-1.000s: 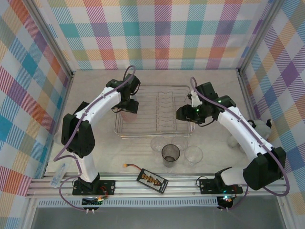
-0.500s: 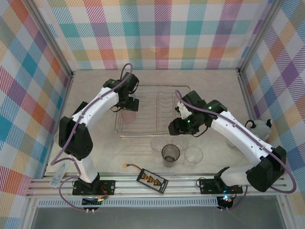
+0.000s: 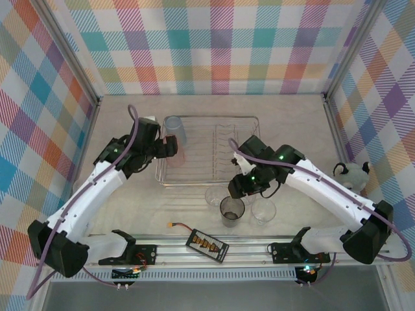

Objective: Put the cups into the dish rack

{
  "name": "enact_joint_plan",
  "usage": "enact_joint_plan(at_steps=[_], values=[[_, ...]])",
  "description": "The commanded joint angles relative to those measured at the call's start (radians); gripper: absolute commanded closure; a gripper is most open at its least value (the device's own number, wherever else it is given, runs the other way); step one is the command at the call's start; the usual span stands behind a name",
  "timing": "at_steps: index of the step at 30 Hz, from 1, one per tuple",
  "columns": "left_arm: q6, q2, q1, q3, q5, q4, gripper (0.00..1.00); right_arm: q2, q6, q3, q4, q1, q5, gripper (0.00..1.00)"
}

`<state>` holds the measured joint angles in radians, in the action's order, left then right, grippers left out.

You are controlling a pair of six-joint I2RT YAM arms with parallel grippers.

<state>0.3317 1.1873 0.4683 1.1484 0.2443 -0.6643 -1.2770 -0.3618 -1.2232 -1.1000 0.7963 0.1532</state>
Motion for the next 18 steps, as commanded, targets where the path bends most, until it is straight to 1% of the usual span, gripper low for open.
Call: enact_joint_plan(at_steps=[1,5,12,18], values=[[0.061,-0.053,-0.004,-0.068,-0.050,0.135,0.00,-0.010,0.069,0.019,-0.035,0.017,-0.038,0.49],[0.076,-0.061,-0.007,-0.082,-0.055,0.086,0.00,-0.016,0.133,0.034,-0.043,0.018,-0.055,0.57],[0.078,-0.061,-0.008,-0.096,-0.063,0.056,0.00,-0.053,0.186,0.032,-0.031,0.035,-0.047,0.63],[0.078,-0.096,-0.008,-0.120,-0.056,0.096,0.00,-0.097,0.231,0.013,-0.036,0.074,-0.043,0.65]])
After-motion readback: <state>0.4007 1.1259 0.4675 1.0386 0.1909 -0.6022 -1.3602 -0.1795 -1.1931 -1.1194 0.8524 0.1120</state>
